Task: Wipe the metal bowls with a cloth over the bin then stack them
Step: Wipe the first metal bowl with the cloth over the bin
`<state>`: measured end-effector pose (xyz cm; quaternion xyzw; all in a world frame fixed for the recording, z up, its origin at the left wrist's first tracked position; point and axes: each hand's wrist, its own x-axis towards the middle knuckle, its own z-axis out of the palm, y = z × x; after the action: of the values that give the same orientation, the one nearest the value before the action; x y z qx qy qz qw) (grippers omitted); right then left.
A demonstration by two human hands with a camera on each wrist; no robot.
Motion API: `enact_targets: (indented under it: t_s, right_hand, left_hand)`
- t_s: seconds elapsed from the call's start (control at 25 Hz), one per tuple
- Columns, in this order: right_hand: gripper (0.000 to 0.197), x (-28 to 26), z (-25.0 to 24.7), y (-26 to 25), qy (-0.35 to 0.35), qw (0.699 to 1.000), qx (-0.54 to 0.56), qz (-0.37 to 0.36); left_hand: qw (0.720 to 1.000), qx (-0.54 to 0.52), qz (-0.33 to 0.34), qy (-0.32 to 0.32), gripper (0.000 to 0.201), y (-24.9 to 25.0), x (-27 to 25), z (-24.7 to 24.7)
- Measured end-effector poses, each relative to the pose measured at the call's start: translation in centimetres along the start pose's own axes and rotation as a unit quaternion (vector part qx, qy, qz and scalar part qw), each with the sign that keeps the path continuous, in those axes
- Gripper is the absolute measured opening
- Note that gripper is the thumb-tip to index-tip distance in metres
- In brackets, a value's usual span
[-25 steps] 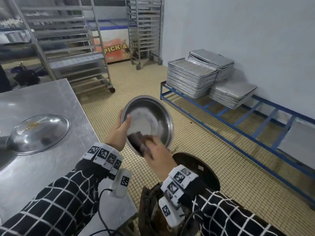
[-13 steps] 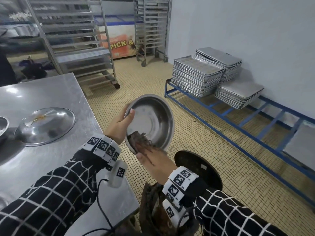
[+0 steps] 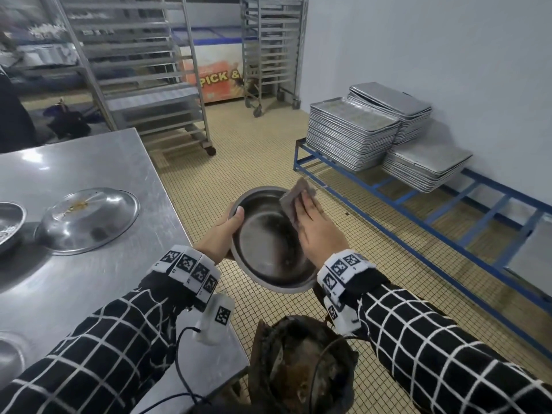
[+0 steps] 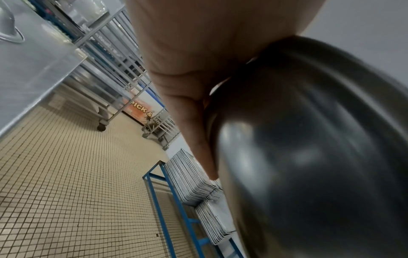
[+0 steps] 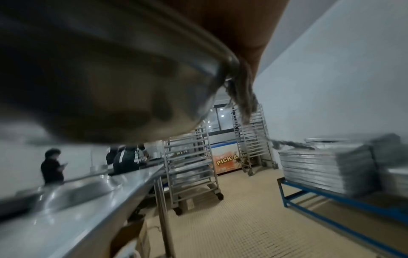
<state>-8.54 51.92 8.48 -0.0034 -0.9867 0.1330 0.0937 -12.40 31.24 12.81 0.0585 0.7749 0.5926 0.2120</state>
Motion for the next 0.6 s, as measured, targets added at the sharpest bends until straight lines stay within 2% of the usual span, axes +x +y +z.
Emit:
enact_targets:
  t_s: [0.16,0.28,0.4,0.48,0.56,0.6]
  right_hand:
    - [0.041,1.4,-1.6,1.0,0.054,0.981,0.174,0.062]
    - [0.034,1.2,-2.0,1.6,0.062,0.961,0.255,0.090]
    - [0.023,0.4,-1.7,1.6,0.106,0.939,0.289,0.157]
    - [0.022,-0.4,-1.2,1.3,0.142,0.896,0.355,0.227]
    - [0.021,-1.2,-0.6,0.5,0.166,0.847,0.420,0.280]
    - [0.021,-1.3,-0.6,0.3,0.175,0.836,0.432,0.289]
  left_hand:
    - [0.999,-0.014,-0.020,-0.041,0.049,0.0,0.3,-0.3]
    - [0.998,-0.052,-0.018,-0.026,0.056,-0.4,0.6,-0.4]
    - [0.995,-0.092,0.029,-0.017,0.041,0.1,0.9,0.2]
    - [0.991,-0.105,0.085,0.001,0.032,0.4,1.2,1.0]
    - [0.985,-0.123,0.106,0.049,0.032,0.6,1.1,1.8]
    - [0.983,-0.134,0.113,0.063,0.034,0.6,1.1,1.9]
